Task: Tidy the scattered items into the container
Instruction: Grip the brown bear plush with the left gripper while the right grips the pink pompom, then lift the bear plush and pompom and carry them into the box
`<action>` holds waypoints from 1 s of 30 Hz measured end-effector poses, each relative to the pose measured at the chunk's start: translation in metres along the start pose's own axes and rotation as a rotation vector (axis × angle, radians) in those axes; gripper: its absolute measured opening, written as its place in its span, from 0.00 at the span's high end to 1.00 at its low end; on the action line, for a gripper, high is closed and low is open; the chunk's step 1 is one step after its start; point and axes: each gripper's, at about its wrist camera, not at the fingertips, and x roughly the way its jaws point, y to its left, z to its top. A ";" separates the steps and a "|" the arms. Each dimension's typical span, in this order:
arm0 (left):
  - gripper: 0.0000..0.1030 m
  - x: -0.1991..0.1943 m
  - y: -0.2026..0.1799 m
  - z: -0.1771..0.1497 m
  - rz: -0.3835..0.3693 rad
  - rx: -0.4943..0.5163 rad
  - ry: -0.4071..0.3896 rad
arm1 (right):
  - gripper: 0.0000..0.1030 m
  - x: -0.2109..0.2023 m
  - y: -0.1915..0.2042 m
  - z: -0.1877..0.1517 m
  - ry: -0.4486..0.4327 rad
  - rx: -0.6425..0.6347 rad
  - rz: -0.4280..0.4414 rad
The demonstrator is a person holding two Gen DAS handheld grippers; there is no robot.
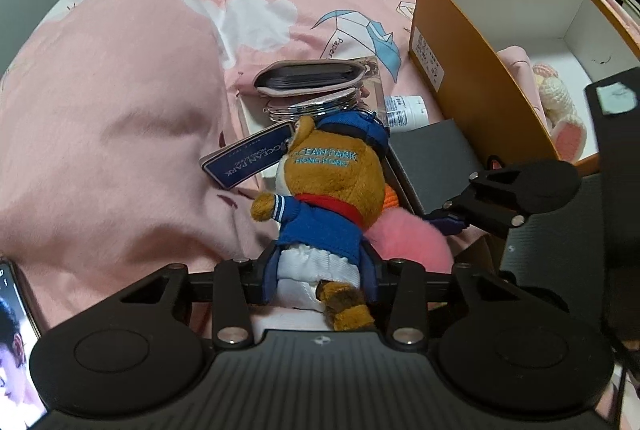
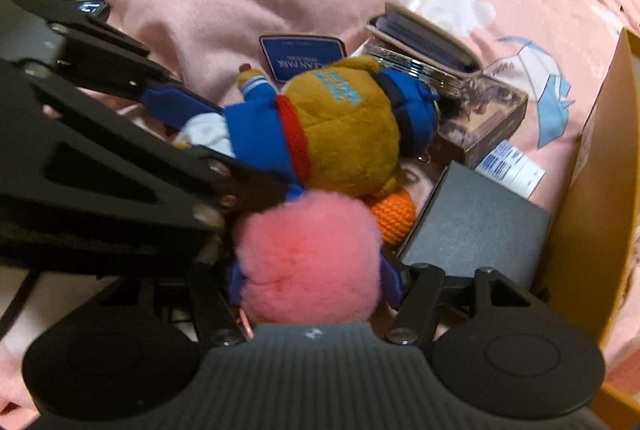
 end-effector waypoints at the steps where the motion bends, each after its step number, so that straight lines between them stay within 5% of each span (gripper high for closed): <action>1: 0.55 -0.001 0.001 -0.001 -0.005 -0.002 0.001 | 0.36 0.001 0.000 -0.001 0.001 0.004 0.002; 7: 0.55 -0.005 0.003 -0.003 -0.015 -0.013 -0.004 | 0.54 0.002 0.000 -0.006 0.011 0.030 0.028; 20: 0.57 -0.026 0.009 -0.001 -0.043 -0.065 -0.077 | 0.57 -0.023 0.009 -0.012 -0.067 -0.011 -0.006; 30: 0.57 -0.075 0.010 0.009 -0.002 -0.078 -0.215 | 0.57 -0.073 0.014 -0.010 -0.190 -0.026 -0.016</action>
